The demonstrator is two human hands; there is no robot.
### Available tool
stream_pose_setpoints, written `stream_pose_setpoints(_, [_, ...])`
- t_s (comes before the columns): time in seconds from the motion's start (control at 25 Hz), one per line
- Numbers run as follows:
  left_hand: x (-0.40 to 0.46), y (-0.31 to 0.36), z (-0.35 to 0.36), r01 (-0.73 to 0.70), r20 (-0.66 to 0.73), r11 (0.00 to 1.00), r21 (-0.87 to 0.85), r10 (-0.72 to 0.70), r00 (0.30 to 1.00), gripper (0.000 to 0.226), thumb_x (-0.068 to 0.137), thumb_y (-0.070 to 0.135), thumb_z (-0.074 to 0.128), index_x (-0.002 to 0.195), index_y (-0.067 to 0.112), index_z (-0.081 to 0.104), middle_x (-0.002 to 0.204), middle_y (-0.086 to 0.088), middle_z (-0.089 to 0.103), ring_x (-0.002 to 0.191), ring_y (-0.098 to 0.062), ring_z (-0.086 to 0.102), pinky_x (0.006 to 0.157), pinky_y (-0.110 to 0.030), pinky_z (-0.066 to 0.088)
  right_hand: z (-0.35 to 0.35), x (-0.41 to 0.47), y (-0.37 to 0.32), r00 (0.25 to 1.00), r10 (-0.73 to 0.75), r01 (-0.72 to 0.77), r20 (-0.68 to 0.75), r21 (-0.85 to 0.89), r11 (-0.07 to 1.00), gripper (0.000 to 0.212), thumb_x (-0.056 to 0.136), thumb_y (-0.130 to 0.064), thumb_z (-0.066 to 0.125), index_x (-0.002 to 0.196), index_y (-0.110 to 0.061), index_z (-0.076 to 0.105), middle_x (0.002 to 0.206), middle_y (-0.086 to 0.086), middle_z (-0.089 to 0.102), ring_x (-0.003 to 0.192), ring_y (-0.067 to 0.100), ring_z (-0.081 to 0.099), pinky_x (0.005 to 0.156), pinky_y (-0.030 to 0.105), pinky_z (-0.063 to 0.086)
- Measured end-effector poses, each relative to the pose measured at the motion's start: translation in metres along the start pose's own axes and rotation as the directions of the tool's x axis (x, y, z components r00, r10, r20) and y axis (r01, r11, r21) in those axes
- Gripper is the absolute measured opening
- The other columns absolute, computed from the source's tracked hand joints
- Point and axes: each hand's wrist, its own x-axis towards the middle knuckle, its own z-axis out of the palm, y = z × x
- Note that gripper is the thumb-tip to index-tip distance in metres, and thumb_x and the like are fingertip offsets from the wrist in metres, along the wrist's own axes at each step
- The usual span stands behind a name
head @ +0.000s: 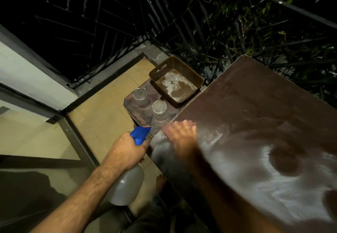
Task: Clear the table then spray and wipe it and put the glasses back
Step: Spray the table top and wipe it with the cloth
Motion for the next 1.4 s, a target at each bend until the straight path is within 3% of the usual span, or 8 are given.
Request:
stream_pose_setpoints(0.2, [0.001,-0.003,-0.007,0.017,-0.032,1.0,-0.022,-0.018,0.999,0.021,0.087,0.033,0.059,0.085,0.015,0.067,0.072,-0.004,0.077,0.071,-0.025,0.075,0.076,-0.043,0.061,0.039,-0.052,-0.033,0.922,-0.374,0.377,0.095,-0.012,0.926,0.058,0.083,-0.031,0.059,0.139,-0.022,0.048,0.147,0.009,0.044,0.141,0.036,0.032,0.115,0.055,0.02])
stream_pose_setpoints(0.44, [0.003,-0.003,-0.005,0.04,-0.062,0.998,-0.045,-0.043,0.997,0.02,0.088,0.032,0.058,0.083,0.015,0.067,0.069,-0.001,0.078,0.065,-0.019,0.076,0.079,-0.041,0.06,0.0,0.025,-0.001,0.984,0.138,-0.138,-0.116,0.011,0.99,0.058,0.092,-0.028,0.037,0.15,-0.023,0.034,0.16,0.003,0.024,0.149,0.03,0.007,0.118,0.049,-0.009])
stream_pose_setpoints(0.76, [0.002,0.012,-0.001,0.025,-0.056,1.0,-0.019,-0.026,0.998,0.025,0.086,0.035,0.062,0.083,0.011,0.068,0.071,-0.009,0.076,0.073,-0.029,0.074,0.076,-0.044,0.06,0.063,-0.03,-0.036,0.933,-0.357,0.361,0.054,-0.103,0.927,0.036,0.096,-0.028,0.039,0.115,-0.012,0.064,0.126,0.015,0.059,0.126,0.035,0.049,0.116,0.055,0.024])
stream_pose_setpoints(0.88, [0.005,0.015,0.0,0.009,-0.046,1.0,-0.027,-0.01,0.999,0.03,0.076,0.042,0.057,0.081,0.014,0.068,0.067,-0.004,0.076,0.067,-0.026,0.075,0.075,-0.046,0.062,0.024,-0.015,-0.012,0.968,-0.246,0.249,0.039,-0.066,0.966,0.055,0.084,-0.04,0.034,0.125,-0.018,0.064,0.136,0.011,0.058,0.131,0.037,0.046,0.113,0.058,0.025])
stream_pose_setpoints(1.04, [0.009,0.02,0.002,0.007,-0.046,1.0,-0.011,-0.007,0.999,0.035,0.071,0.045,0.053,0.079,0.015,0.069,0.064,-0.005,0.075,0.066,-0.024,0.075,0.075,-0.045,0.062,-0.013,0.014,0.023,0.993,0.059,-0.059,-0.1,0.005,0.998,0.064,0.087,-0.033,0.036,0.151,-0.025,0.031,0.16,0.001,0.022,0.149,0.026,0.007,0.12,0.047,-0.007])
stream_pose_setpoints(1.12, [0.007,0.023,0.006,-0.007,-0.041,1.0,-0.023,0.006,0.999,0.034,0.07,0.045,0.053,0.079,0.015,0.066,0.064,-0.006,0.075,0.065,-0.025,0.075,0.074,-0.047,0.061,-0.013,0.011,0.021,0.992,0.024,-0.021,-0.121,0.022,1.0,0.065,0.085,-0.03,0.044,0.149,-0.024,0.036,0.158,0.003,0.028,0.149,0.029,0.011,0.119,0.047,-0.007])
stream_pose_setpoints(1.24, [0.006,0.028,0.009,-0.017,-0.051,1.0,-0.015,0.016,0.999,0.034,0.07,0.044,0.054,0.075,0.012,0.064,0.065,-0.007,0.072,0.067,-0.027,0.071,0.069,-0.044,0.06,0.026,-0.02,-0.011,0.975,-0.152,0.157,0.159,-0.017,0.987,0.053,0.079,-0.038,0.047,0.127,-0.018,0.063,0.133,0.011,0.06,0.139,0.037,0.035,0.117,0.049,0.004])
stream_pose_setpoints(1.4, [0.001,0.03,0.012,-0.04,-0.059,0.999,0.02,0.041,0.997,0.035,0.073,0.044,0.055,0.079,0.011,0.064,0.071,-0.009,0.069,0.069,-0.029,0.068,0.064,-0.042,0.056,0.028,-0.02,-0.034,0.97,-0.204,0.206,0.132,-0.005,0.978,0.054,0.081,-0.042,0.043,0.12,-0.012,0.066,0.123,0.015,0.064,0.136,0.039,0.038,0.117,0.053,0.019])
